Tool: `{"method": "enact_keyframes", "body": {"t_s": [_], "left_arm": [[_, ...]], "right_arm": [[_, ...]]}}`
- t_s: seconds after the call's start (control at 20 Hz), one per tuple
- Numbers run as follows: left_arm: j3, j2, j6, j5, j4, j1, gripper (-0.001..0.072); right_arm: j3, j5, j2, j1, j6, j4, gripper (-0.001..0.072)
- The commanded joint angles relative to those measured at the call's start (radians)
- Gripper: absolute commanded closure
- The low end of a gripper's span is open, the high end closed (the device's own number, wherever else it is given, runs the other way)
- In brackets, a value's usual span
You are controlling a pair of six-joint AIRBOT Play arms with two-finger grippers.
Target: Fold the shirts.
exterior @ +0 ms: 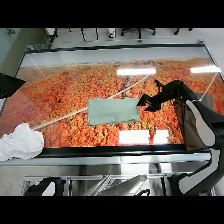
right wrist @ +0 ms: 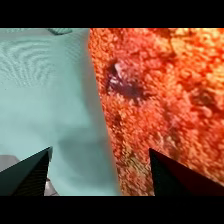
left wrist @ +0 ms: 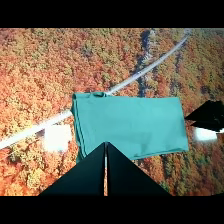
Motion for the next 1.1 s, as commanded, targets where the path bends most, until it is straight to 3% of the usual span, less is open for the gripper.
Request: {"method": "enact_keyframes", "body": {"t_s": [0.0, 0.05, 0.15, 0.2, 0.25, 0.5, 0.8, 1.05], "left_arm": [[-0.007, -0.009, -0.014, 0.002, 0.001, -0.037, 0.0686], [-0.006, -0.009, -0.021, 0.002, 0.0, -0.037, 0.0685], [-0.006, -0.009, -0.028, 0.003, 0.0, -0.037, 0.0685], [-0.006, -0.009, -0.029, 0.003, 0.0, -0.037, 0.0686], [-0.006, -0.009, -0.031, 0.003, 0.0, -0.037, 0.0685], [-0.006, -0.009, -0.032, 0.027, 0.001, -0.037, 0.0685], [-0.006, -0.009, -0.03, 0.029, 0.001, -0.037, 0.0686], [-0.006, -0.009, -0.022, 0.03, 0.001, -0.037, 0.0685]], "right_arm": [[-0.008, 0.038, -0.069, 0.035, -0.047, 0.084, 0.0014], [-0.007, 0.052, -0.075, 0.048, -0.048, 0.087, 0.0028], [-0.007, 0.089, -0.079, 0.074, -0.048, 0.087, 0.0421], [-0.006, 0.102, -0.079, 0.083, -0.049, 0.097, 0.0516], [0.0, 0.101, -0.078, 0.088, -0.063, 0.11, 0.0681], [0.119, 0.062, 0.089, 0.011, -0.071, 0.115, 0.0696], [0.24, 0.04, 0.356, -0.36, -0.014, 0.1, 0.0696], [0.24, -0.075, 0.45, -0.679, 0.052, 0.013, 0.0697]]}}
